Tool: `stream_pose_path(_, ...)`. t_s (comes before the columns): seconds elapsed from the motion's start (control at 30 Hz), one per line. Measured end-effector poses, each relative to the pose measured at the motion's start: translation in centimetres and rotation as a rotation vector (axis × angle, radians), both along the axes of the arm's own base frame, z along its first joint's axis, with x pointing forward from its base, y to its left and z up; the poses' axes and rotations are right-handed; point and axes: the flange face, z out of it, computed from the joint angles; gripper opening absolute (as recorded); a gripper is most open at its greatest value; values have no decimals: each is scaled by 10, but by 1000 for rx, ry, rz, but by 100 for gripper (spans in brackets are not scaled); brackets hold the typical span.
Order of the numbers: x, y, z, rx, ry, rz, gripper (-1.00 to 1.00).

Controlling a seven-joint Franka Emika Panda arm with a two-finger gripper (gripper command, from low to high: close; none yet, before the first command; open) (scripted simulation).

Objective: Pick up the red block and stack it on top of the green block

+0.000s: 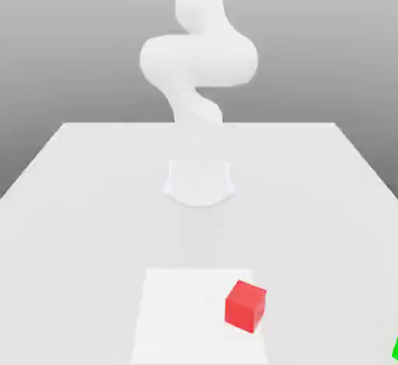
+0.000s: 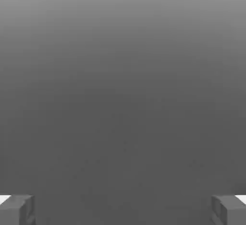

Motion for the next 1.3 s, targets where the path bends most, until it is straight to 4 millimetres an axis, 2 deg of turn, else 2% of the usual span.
stream_pose_path(0.17,54,17,-104,-92,159,202,0)
stream_pose_path(0.27,72,30,-168,-145,248,324,0)
stream_pose_path(0.37,80,43,-233,-197,335,447,0)
stream_pose_path(0.5,76,58,-318,-264,449,616,0)
stream_pose_path(0.63,56,70,-399,-332,560,794,0)
stream_pose_path(0.7,42,72,-437,-364,616,879,0)
stream_pose_path(0.77,37,71,-464,-374,636,908,0)
stream_pose_path(0.9,35,71,-510,-377,643,917,0)
stream_pose_path(0.93,35,71,-517,-376,643,917,-100)
stream_pose_path(1.13,34,71,-521,-376,645,918,-100)
stream_pose_path(1.2,35,71,-509,-377,645,918,-100)
stream_pose_path(1.3,36,71,-479,-377,644,919,-100)
